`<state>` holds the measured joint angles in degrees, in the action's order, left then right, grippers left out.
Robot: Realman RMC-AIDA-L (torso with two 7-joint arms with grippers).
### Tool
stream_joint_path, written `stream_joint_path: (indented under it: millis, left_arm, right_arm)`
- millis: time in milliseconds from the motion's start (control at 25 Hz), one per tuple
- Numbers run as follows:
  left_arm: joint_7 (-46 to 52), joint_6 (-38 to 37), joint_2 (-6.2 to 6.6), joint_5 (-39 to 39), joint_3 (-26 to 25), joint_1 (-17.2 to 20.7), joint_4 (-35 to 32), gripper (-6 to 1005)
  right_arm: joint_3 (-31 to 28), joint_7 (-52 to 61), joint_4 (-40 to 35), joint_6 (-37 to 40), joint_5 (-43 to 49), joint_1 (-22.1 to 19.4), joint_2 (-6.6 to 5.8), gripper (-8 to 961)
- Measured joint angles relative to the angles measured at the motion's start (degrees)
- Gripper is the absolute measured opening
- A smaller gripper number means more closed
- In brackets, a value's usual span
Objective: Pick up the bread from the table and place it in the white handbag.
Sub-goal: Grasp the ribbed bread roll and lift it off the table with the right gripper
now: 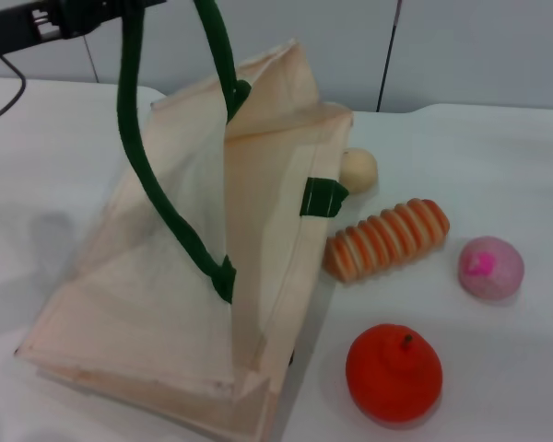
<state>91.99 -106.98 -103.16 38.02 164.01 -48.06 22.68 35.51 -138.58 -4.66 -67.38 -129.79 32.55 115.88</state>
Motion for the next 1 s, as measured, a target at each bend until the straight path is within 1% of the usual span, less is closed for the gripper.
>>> stream_joint_path:
  millis: [160,320,360,440,560,800,880,1000]
  left_arm:
    - [1.57,0.12,-0.07,0.66,-0.14,0.91,2.17,120]
    - [2.63,0.80,-0.33,1.80,-0.06,1.58,2.97,120]
    - [2.84,0.80,-0.33,1.79,-0.04,1.68,3.04,120]
    - [3.18,0.80,-0.25,1.58,0.01,1.72,3.09,120]
    - [3.30,0.80,-0.17,1.50,0.00,1.66,3.11,120]
    - [3.36,1.33,-0.15,1.27,0.00,1.42,3.15,120]
    - [3.41,1.50,-0.17,1.24,0.00,1.40,3.16,120]
    - [3.51,1.52,-0.20,1.22,0.00,1.30,3.17,120]
  right_arm:
    - [0.11,8.19,-6.41,-1.17,12.35,-0.48,-0.26,890]
    - [0.06,13.96,-13.81,-4.56,24.47,-0.63,-0.47,890]
    - [0.05,15.40,-16.13,-5.38,28.86,-0.57,-0.48,890]
    - [0.05,18.57,-20.72,-6.96,37.24,-0.16,-0.52,890]
    - [0.05,22.13,-25.45,-9.35,47.12,1.26,-0.42,890]
    - [0.27,25.63,-26.45,-10.53,58.15,6.28,-0.27,889]
    - [1.29,26.53,-26.21,-10.75,63.21,8.58,-0.17,889]
    - [3.50,27.20,-25.84,-11.12,68.15,11.44,-0.10,889]
